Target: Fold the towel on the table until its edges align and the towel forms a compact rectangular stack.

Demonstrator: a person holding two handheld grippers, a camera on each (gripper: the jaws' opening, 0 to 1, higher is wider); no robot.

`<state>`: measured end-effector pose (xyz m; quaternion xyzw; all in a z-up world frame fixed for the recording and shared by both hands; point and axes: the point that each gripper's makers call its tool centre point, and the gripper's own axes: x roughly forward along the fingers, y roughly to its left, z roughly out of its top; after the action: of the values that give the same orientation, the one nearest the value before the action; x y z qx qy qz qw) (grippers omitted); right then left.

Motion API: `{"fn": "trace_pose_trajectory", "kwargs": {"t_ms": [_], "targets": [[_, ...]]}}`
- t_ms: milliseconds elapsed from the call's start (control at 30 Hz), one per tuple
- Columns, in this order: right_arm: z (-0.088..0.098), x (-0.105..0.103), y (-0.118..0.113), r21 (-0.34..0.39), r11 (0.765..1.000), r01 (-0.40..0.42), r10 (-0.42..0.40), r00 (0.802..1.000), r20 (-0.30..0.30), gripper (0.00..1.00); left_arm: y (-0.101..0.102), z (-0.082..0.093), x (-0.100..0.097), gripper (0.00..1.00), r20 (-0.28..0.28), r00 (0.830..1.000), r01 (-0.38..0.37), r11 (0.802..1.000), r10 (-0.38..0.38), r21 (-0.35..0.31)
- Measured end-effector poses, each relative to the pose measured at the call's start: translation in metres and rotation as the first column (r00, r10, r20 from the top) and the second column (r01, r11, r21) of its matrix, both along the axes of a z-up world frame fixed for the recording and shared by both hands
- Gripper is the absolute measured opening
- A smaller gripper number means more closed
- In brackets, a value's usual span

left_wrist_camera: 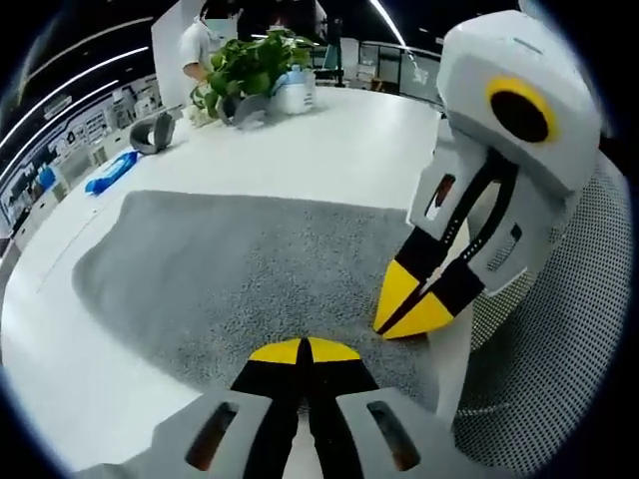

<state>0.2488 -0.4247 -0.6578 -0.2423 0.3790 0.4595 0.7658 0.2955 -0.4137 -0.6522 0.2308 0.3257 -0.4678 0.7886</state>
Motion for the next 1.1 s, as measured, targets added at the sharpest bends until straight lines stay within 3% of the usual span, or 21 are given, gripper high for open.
{"fn": "trace_pose_trajectory", "kwargs": {"t_ms": [167, 300, 333, 433, 533, 600, 667, 733, 833, 933, 1100], "targets": [[0.001, 0.004, 0.012, 0.038, 0.999, -0.039, 0.037, 0.999, 0.039, 0.0, 0.009, 0.0, 0.007, 0.01, 0.043, 0.999, -0.017, 1.0, 0.016, 0.026], [0.006, 0.001, 0.008, 0.055, 0.982, -0.178, 0.176, 0.983, 0.045, 0.0, 0.01, 0.0, 0.009, 0.01, 0.025, 0.999, -0.041, 0.999, 0.041, -0.015], [0.01, 0.004, 0.002, 0.036, 0.983, -0.178, 0.176, 0.983, 0.055, 0.0, 0.01, 0.0, 0.009, 0.01, 0.026, 0.999, -0.042, 0.999, 0.043, -0.017], [0.017, 0.027, -0.02, -0.083, 0.98, -0.18, 0.193, 0.963, 0.188, 0.0, 0.01, 0.0, 0.009, 0.01, 0.031, 0.999, -0.035, 0.999, 0.035, -0.016], [0.003, 0.026, -0.049, -0.168, 0.97, -0.175, 0.197, 0.973, 0.122, 0.0, 0.009, 0.001, 0.008, 0.01, 0.034, 0.999, -0.028, 0.999, 0.029, -0.015], [0.002, 0.029, -0.056, -0.148, 0.974, -0.17, 0.19, 0.973, 0.132, 0.0, 0.009, 0.001, 0.008, 0.01, 0.034, 0.999, -0.027, 1.0, 0.027, -0.012], [0.005, 0.027, -0.059, -0.083, 0.986, -0.142, 0.151, 0.981, 0.12, 0.0, 0.009, 0.001, 0.008, 0.01, 0.041, 0.999, -0.021, 1.0, 0.021, -0.004], [0.002, 0.027, -0.067, -0.089, 0.991, -0.104, 0.113, 0.988, 0.107, 0.0, 0.008, 0.001, 0.009, 0.01, 0.062, 0.998, -0.011, 1.0, 0.009, 0.022], [0.001, 0.028, -0.06, -0.039, 0.998, -0.045, 0.05, 0.992, 0.117, 0.0, 0.01, 0.001, 0.014, 0.01, 0.108, 0.994, -0.005, 0.998, -0.003, 0.07], [0.001, 0.028, -0.046, -0.048, 0.998, -0.052, 0.057, 0.99, 0.131, 0.0, 0.02, 0.002, 0.024, 0.01, 0.182, 0.983, -0.023, 0.991, -0.001, 0.131], [0.0, 0.029, -0.024, -0.046, 0.993, -0.105, 0.111, 0.981, 0.161, 0.0, 0.037, 0.003, 0.034, 0.01, 0.176, 0.979, -0.123, 0.982, 0.097, 0.142]]}}
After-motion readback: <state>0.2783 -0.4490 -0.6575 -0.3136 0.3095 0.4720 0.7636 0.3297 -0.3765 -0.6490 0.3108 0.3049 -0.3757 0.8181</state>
